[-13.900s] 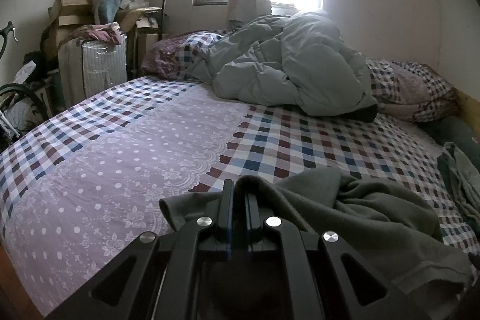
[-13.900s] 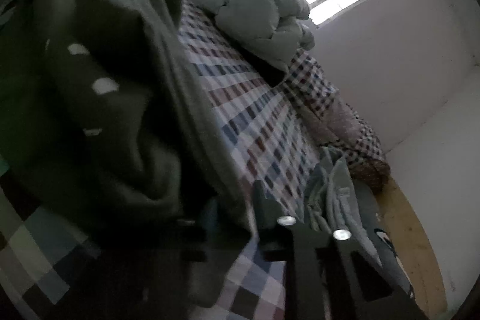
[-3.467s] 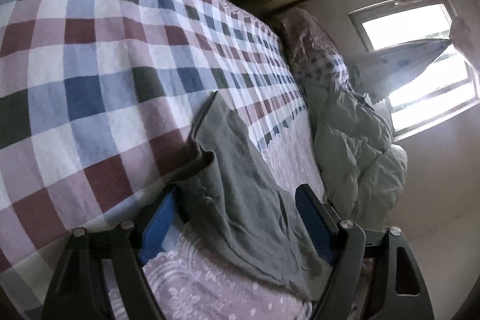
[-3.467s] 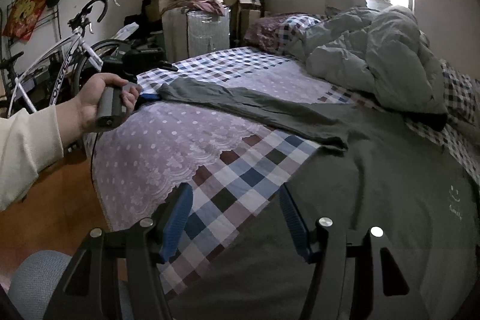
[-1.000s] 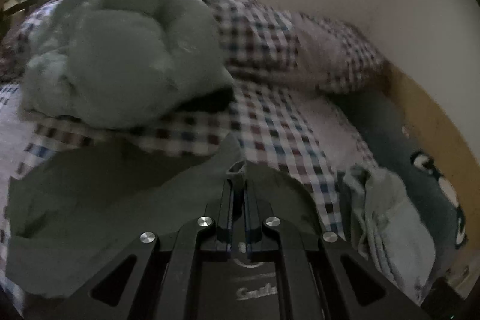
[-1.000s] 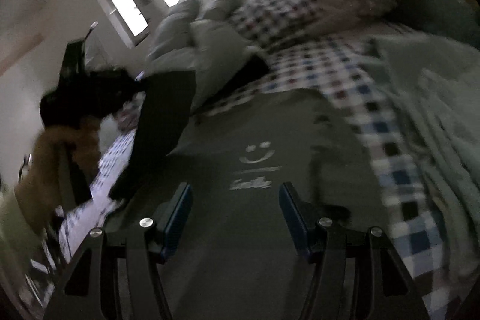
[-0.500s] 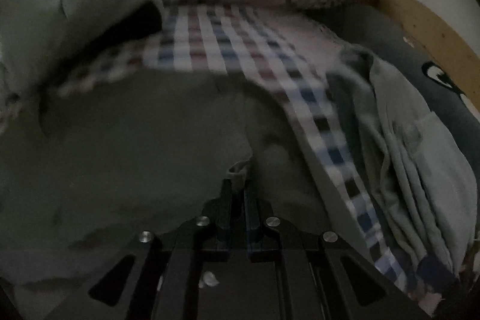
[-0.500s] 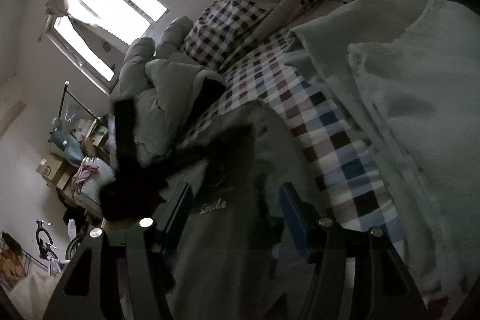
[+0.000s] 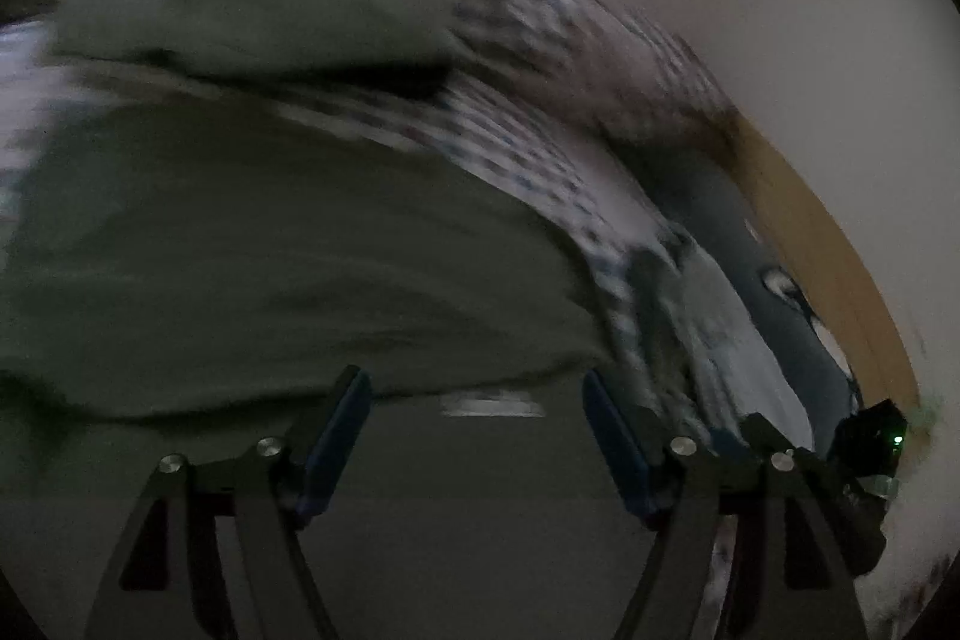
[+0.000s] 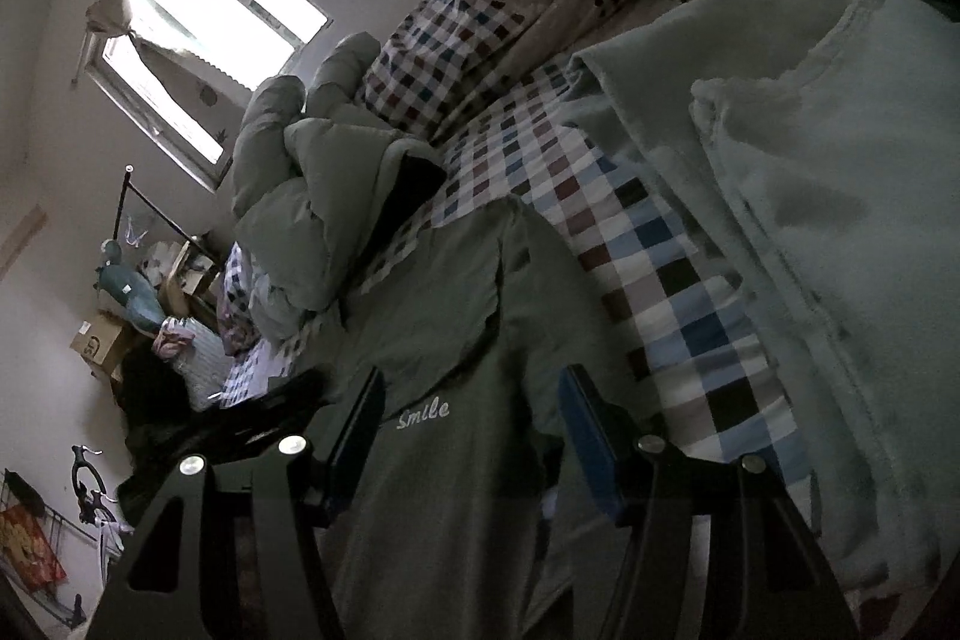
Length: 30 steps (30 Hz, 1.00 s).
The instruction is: Fold clothes
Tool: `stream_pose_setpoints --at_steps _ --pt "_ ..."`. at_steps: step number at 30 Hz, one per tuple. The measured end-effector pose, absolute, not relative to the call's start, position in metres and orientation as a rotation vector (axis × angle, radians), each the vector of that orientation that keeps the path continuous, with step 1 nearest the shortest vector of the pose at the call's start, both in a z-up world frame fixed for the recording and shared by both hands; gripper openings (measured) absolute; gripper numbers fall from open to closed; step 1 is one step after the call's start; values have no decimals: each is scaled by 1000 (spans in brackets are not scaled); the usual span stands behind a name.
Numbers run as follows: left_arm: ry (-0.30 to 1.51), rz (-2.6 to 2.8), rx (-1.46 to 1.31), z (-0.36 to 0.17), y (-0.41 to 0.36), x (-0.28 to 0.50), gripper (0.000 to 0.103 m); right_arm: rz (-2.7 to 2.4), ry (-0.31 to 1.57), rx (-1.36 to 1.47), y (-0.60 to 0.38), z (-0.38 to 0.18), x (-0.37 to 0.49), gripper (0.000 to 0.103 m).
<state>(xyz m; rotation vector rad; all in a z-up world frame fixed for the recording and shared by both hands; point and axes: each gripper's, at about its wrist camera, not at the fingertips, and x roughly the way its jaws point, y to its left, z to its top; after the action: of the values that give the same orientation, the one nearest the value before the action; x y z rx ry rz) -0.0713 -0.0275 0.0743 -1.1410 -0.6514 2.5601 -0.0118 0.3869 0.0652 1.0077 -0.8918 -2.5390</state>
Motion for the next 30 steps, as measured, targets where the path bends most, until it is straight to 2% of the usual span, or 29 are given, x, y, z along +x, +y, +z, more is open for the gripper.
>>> stream_pose_setpoints --at_steps 6,8,14,18,20,22,25,26,28,30 --pt "-629 2938 -1180 72 -158 -17 78 -2532 -844 1031 370 62 -15 64" --pt "-510 3000 -1234 65 -174 -7 78 -2532 -811 1039 360 62 -17 64" --pt "98 2989 -1264 34 -140 1 78 -2549 -671 1054 328 57 -18 64" --pt "293 2957 -1237 23 -121 -4 77 -2558 -609 1048 309 54 -18 64" --pt "309 2930 -1242 18 -119 -12 70 -2558 -600 1044 302 52 -18 64" --pt "315 2908 -1252 15 -119 -16 53 -2557 -582 1041 295 52 -18 64" --pt "291 2883 -1277 10 -124 -22 41 -2547 -523 1042 281 52 -18 64" --pt "261 2882 -1289 8 -128 -25 37 -2541 -495 1040 276 53 -18 64" --pt "200 2892 -1297 6 -136 -26 16 -2527 -443 1033 263 54 -16 64" --pt "20 2950 -1286 8 -159 -22 4 -2507 -405 1027 251 54 -14 64"
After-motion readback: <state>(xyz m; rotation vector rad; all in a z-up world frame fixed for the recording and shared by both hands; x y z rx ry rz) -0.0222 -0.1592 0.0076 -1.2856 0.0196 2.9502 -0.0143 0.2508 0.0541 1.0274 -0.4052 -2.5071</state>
